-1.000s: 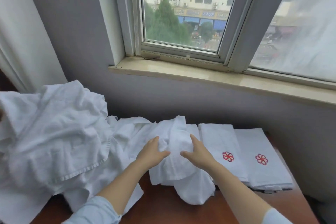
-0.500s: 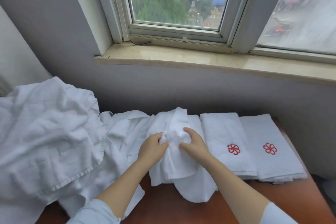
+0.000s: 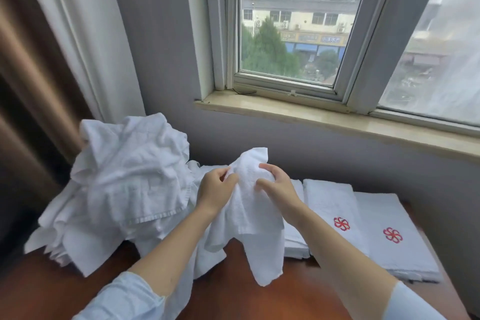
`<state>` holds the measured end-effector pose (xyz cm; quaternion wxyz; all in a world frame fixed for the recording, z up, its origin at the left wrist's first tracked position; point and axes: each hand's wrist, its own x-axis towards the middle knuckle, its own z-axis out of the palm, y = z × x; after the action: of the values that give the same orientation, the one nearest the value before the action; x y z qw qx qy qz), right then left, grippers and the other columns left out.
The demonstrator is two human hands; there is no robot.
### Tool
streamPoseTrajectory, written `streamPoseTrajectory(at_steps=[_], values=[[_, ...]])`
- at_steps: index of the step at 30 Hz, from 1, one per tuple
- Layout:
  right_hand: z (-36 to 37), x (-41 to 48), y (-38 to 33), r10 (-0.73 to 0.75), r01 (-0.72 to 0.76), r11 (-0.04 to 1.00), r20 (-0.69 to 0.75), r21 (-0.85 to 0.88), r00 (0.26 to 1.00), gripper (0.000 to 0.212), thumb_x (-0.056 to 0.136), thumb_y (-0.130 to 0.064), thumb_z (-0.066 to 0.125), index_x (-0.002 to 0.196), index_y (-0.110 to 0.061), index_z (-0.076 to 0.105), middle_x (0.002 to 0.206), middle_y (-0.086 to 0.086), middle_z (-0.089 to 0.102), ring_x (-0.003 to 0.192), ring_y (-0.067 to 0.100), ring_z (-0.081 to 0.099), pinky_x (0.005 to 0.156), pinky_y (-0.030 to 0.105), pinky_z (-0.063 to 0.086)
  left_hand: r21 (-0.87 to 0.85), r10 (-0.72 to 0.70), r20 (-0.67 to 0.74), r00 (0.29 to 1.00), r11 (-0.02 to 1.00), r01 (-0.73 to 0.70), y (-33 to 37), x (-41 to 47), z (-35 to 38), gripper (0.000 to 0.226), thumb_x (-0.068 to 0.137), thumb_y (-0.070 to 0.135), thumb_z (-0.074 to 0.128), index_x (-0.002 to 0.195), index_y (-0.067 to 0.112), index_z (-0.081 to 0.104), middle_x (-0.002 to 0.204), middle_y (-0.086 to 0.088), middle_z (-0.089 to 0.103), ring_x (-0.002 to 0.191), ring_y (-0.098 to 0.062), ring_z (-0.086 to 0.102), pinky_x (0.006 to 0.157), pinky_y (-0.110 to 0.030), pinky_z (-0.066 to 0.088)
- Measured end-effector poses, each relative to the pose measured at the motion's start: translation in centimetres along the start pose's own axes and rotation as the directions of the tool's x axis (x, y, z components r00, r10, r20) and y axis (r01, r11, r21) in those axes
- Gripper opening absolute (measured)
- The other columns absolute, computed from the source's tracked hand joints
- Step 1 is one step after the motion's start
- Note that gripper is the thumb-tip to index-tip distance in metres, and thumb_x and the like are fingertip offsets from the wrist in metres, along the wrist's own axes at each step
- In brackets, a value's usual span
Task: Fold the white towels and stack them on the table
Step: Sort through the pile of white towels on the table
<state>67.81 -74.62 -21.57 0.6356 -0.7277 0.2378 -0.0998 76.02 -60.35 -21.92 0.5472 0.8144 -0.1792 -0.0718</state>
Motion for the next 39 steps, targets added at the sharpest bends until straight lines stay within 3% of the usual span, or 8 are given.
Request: streamPoseTrajectory(at_steps=[11, 16, 20, 25, 28, 30, 34, 39], values=[[5.7, -7.2, 1.0, -0.018, 0.029, 0.999, 0.267, -0.038, 0.964, 0.053, 0.076, -0.021, 0.062, 0.127, -0.033, 0.055, 0.111, -0.025, 0.05, 0.098, 0.0, 0.054, 0.069, 0.019, 0.044, 0.047, -0.138, -0.203, 0.969, 0.987, 0.151, -1.8, -10.8, -6.1, 0.035, 0.071, 0.033, 0.052, 0.049, 0.023, 0.026, 0.048, 0.01, 0.022, 0.049, -0.011, 0.022, 0.054, -0.031, 0.021], [5.1, -10.3, 2.9, 0.018, 0.004, 0.996, 0.244, -0.091, 0.97, 0.065, 0.062, -0.03, 0.05, 0.126, -0.025, 0.056, 0.105, 0.0, 0.064, 0.087, 0.008, 0.06, 0.065, 0.02, 0.044, 0.139, -0.125, -0.136, 0.983, 0.98, 0.144, -4.2, -13.7, -6.0, 0.05, 0.095, 0.022, 0.052, 0.053, 0.022, 0.023, 0.041, 0.009, 0.025, 0.046, -0.01, 0.023, 0.055, -0.033, 0.021], [2.6, -12.7, 5.2, 0.112, -0.082, 0.984, 0.186, -0.161, 0.976, 0.061, 0.065, -0.025, 0.049, 0.125, -0.022, 0.057, 0.111, 0.0, 0.06, 0.086, 0.012, 0.059, 0.069, 0.025, 0.045, 0.321, -0.135, 0.008, 0.991, 0.939, 0.125, -4.7, -15.6, -4.5, 0.046, 0.095, 0.029, 0.051, 0.055, 0.019, 0.03, 0.042, 0.009, 0.036, 0.049, -0.013, 0.032, 0.052, -0.032, 0.025], [-3.6, -19.6, 12.1, 0.134, -0.173, 0.898, -0.123, -0.404, 0.983, 0.047, 0.086, -0.009, 0.052, 0.13, -0.023, 0.057, 0.105, -0.007, 0.06, 0.092, 0.013, 0.057, 0.078, 0.027, 0.043, 0.528, -0.154, 0.346, 0.925, 0.847, -0.057, -6.6, -20.9, 1.2, 0.03, 0.091, 0.025, 0.045, 0.062, 0.017, 0.043, 0.061, 0.004, 0.048, 0.065, -0.023, 0.049, 0.055, -0.032, 0.03], [-5.2, -19.9, 13.3, 0.101, -0.195, 0.867, -0.222, -0.458, 0.97, 0.054, 0.088, -0.008, 0.048, 0.14, -0.024, 0.05, 0.118, -0.003, 0.06, 0.109, 0.018, 0.058, 0.089, 0.031, 0.047, 0.539, -0.183, 0.378, 0.908, 0.841, -0.054, -7.5, -21.6, 2.4, 0.03, 0.095, 0.026, 0.043, 0.117, 0.027, 0.064, 0.108, 0.004, 0.066, 0.103, -0.021, 0.06, 0.074, -0.03, 0.042], [-5.4, -20.6, 13.6, 0.138, -0.219, 0.862, -0.203, -0.458, 0.969, 0.055, 0.089, -0.011, 0.049, 0.142, -0.023, 0.048, 0.129, 0.0, 0.059, 0.115, 0.017, 0.057, 0.089, 0.029, 0.046, 0.537, -0.237, 0.464, 0.854, 0.841, -0.059, -8.4, -21.7, 3.0, 0.048, 0.096, 0.028, 0.044, 0.145, 0.027, 0.045, 0.131, 0.0, 0.058, 0.115, -0.021, 0.057, 0.085, -0.031, 0.045], [-6.6, -26.3, 17.8, 0.266, -0.305, 0.821, -0.148, -0.482, 0.952, 0.054, 0.088, -0.019, 0.054, 0.14, -0.027, 0.048, 0.128, -0.004, 0.06, 0.112, 0.011, 0.057, 0.093, 0.033, 0.05, 0.571, -0.305, 0.629, 0.715, 0.806, -0.158, -9.0, -25.4, 6.4, 0.056, 0.096, 0.033, 0.049, 0.15, 0.026, 0.037, 0.152, -0.002, 0.041, 0.131, -0.023, 0.047, 0.103, -0.037, 0.044], [-6.7, -27.8, 20.8, 0.352, -0.348, 0.809, -0.085, -0.474, 0.932, 0.058, 0.086, -0.023, 0.056, 0.143, -0.028, 0.044, 0.13, -0.007, 0.056, 0.104, 0.012, 0.059, 0.071, 0.022, 0.048, 0.625, -0.303, 0.624, 0.72, 0.747, -0.227, -8.9, -26.3, 7.4, 0.06, 0.094, 0.029, 0.049, 0.152, 0.028, 0.033, 0.154, 0.0, 0.038, 0.133, -0.022, 0.045, 0.101, -0.036, 0.046]])
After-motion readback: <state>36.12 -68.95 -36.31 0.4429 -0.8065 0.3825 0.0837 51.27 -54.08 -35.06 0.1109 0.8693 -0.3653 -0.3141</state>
